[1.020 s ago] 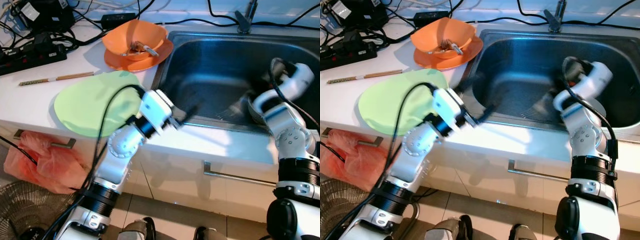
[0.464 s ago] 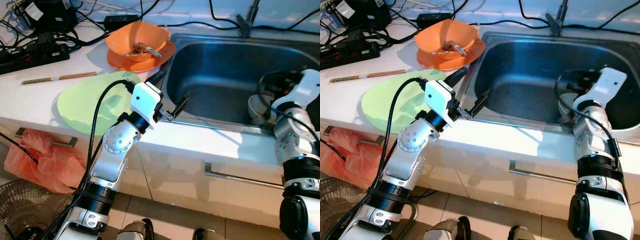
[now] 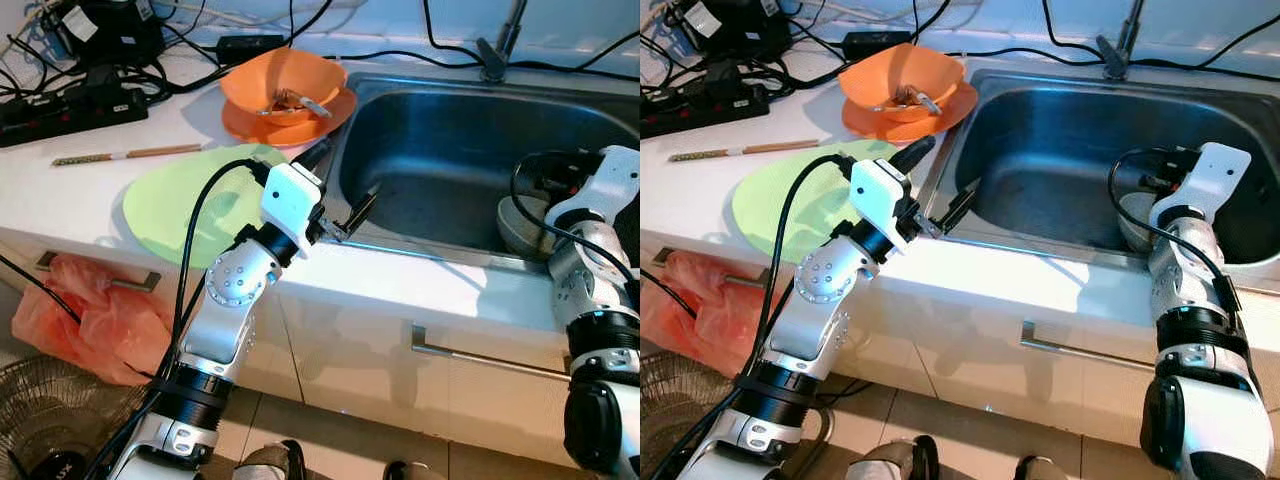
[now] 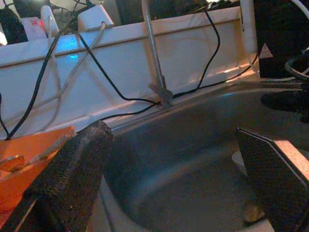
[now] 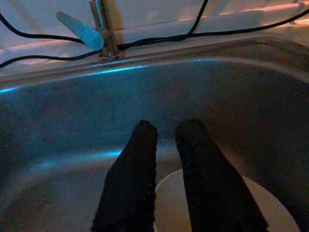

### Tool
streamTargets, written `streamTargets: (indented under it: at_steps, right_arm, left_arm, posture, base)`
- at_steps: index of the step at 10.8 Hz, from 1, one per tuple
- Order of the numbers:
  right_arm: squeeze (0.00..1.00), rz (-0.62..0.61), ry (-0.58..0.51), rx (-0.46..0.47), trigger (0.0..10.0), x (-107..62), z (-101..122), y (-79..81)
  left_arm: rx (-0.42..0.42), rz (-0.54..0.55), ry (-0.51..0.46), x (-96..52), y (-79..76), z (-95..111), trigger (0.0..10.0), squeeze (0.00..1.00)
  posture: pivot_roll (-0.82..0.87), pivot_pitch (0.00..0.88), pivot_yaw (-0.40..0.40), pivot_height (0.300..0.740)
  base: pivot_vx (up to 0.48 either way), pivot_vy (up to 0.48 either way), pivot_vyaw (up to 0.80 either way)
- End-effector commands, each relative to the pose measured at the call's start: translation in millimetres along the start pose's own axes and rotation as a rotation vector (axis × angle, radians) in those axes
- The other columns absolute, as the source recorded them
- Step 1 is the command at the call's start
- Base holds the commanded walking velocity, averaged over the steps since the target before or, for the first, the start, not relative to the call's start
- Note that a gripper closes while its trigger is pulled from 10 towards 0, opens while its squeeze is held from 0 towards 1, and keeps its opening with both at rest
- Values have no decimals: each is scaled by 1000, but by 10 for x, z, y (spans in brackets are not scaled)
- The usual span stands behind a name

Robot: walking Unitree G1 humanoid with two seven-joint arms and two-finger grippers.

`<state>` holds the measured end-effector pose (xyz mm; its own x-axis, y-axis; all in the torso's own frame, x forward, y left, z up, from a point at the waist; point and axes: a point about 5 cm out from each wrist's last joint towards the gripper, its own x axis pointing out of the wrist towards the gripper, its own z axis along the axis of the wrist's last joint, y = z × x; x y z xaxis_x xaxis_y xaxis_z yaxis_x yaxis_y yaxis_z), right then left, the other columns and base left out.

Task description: Kitchen organization

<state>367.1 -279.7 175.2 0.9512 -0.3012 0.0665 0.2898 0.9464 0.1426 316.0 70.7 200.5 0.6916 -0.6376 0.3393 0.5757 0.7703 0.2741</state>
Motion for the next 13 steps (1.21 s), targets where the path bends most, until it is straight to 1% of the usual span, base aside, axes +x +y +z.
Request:
streamTargets:
  at_steps: [1,3,4,5,6,7,8,9,10,11,12,13]
  right_arm:
    - [1000,-29,114,15,10000,-96,-309,-83]
    - [1000,-30,111,22,10000,-92,-305,-96]
    - [1000,-21,106,24,10000,-86,-290,-83]
    - [1000,-8,99,32,10000,-82,-270,-60]
    - [1000,22,89,64,10000,-78,-236,-17]
    - [1000,49,81,94,10000,-74,-195,33]
    - [1000,99,71,134,10000,-64,-120,141]
    - [1000,166,62,187,10000,-74,-67,239]
    - [1000,255,52,210,10000,-106,-5,393]
    - [1000,304,56,200,10000,-132,28,479]
    - [1000,316,68,192,10000,-134,38,502]
    - [1000,331,81,190,10000,-136,35,523]
  left_arm:
    - [20,6,-17,21,28,66,10000,1000]
    - [31,14,-10,34,51,65,10000,1000]
    - [73,57,16,36,105,52,10000,1000]
    - [81,97,35,33,156,37,10000,1000]
    - [115,139,70,34,213,10,10000,1000]
    - [166,146,118,54,242,-15,10000,1000]
    - [207,132,188,71,267,-36,10000,1000]
    - [196,103,209,62,258,-44,10000,1000]
    - [236,48,247,4,241,-71,10000,1000]
    - [287,14,301,-71,246,-92,10000,1000]
    - [314,-42,328,-163,204,-83,10000,1000]
    - [327,-44,328,-210,191,-75,10000,1000]
  posture:
    - [13,126,91,740]
    - [13,125,91,740]
    - [13,125,91,740]
    - [13,125,91,740]
    - [13,125,91,740]
    - [10,124,93,740]
    - [9,120,97,740]
    - [9,120,97,740]
    - [7,115,95,740]
    - [9,114,94,740]
    - [18,113,87,740]
    - [29,109,84,740]
  base:
    - [0,0,0]
    - [0,0,0]
    - [0,0,0]
    - [0,0,0]
    - [0,0,0]
    - [0,0,0]
    - [0,0,0]
    - [0,0,0]
    - [0,0,0]
    - [0,0,0]
    - [0,0,0]
    - [0,0,0]
